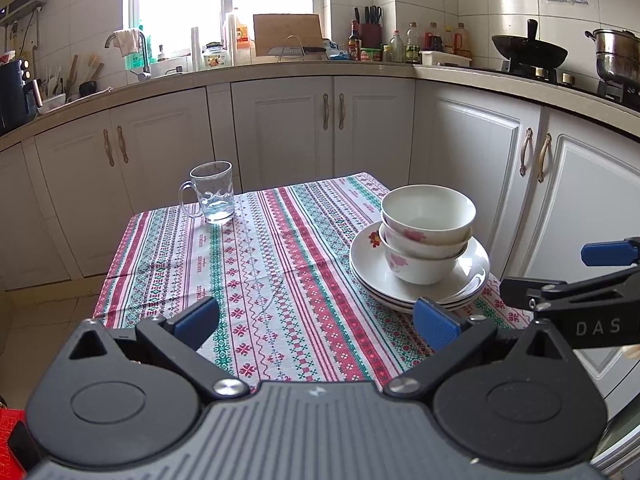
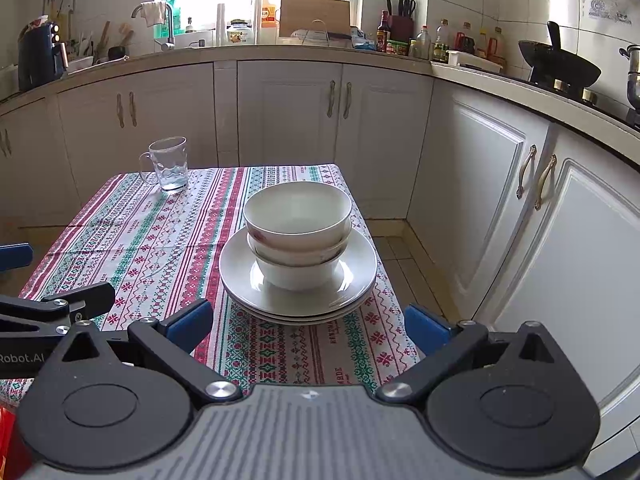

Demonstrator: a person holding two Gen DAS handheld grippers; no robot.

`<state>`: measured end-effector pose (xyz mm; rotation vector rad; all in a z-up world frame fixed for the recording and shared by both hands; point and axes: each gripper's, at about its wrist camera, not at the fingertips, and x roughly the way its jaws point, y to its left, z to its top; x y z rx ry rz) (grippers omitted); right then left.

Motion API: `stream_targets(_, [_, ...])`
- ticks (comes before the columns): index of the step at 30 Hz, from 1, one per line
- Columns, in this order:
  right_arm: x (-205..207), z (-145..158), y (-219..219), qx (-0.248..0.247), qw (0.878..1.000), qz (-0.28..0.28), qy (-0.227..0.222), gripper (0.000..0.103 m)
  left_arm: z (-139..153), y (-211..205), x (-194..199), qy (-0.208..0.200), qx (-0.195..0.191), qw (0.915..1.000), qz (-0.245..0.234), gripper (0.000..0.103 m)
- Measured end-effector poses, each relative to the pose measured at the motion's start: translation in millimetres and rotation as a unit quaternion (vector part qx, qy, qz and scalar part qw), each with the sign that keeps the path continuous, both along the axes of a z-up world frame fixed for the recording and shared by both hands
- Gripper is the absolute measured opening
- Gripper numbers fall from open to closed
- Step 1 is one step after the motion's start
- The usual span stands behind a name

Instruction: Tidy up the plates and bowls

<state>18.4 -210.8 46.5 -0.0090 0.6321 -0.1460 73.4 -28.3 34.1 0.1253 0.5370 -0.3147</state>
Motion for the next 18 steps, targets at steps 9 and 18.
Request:
stream_targets(9, [-1.3, 1.7, 0.4, -0.005, 1.0, -0.003, -0.003, 0.103, 0.4, -0.5, -0.5, 0.0, 0.002, 1.0, 0.003, 0.102])
stream_targets(18, [-2.1, 1.7, 0.7, -0.007, 1.0, -0.003, -0.004, 0.103, 0.1, 0.2, -0.7, 0.001, 0.002, 1.0, 0.005, 0.102])
